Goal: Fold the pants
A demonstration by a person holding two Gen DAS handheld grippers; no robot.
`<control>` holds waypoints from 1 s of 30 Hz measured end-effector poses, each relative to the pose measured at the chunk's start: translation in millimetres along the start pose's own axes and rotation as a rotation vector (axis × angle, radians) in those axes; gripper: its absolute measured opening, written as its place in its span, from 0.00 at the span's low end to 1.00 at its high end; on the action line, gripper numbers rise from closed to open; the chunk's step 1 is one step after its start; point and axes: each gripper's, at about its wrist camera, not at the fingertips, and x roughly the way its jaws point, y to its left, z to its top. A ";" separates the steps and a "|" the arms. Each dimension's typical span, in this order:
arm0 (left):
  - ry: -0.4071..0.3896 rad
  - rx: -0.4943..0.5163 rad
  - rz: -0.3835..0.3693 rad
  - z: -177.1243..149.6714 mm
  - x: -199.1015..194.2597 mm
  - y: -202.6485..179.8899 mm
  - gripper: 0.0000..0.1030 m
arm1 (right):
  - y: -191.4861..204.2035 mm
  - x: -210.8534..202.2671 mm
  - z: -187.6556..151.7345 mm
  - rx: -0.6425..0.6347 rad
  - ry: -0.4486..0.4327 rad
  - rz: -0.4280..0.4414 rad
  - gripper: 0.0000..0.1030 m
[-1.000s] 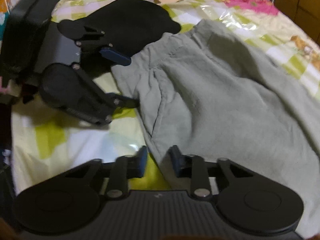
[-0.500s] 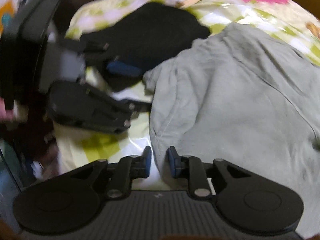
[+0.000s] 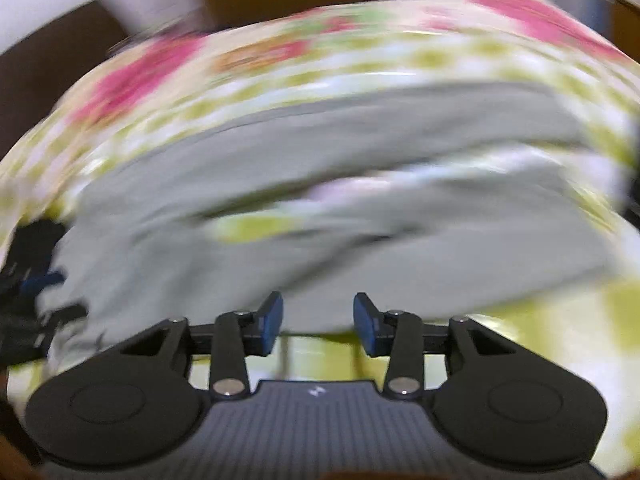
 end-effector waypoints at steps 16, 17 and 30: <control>0.071 0.137 -0.123 55.4 63.7 -99.6 0.74 | -158.1 28.7 10.1 0.552 -0.178 0.067 0.17; 0.070 0.138 -0.127 56.7 62.8 -102.0 0.74 | -162.2 24.8 9.5 0.568 -0.182 0.089 0.04; 0.062 0.143 -0.171 58.9 66.9 -119.0 0.80 | -204.2 -57.9 -21.4 0.508 -0.201 -0.095 0.11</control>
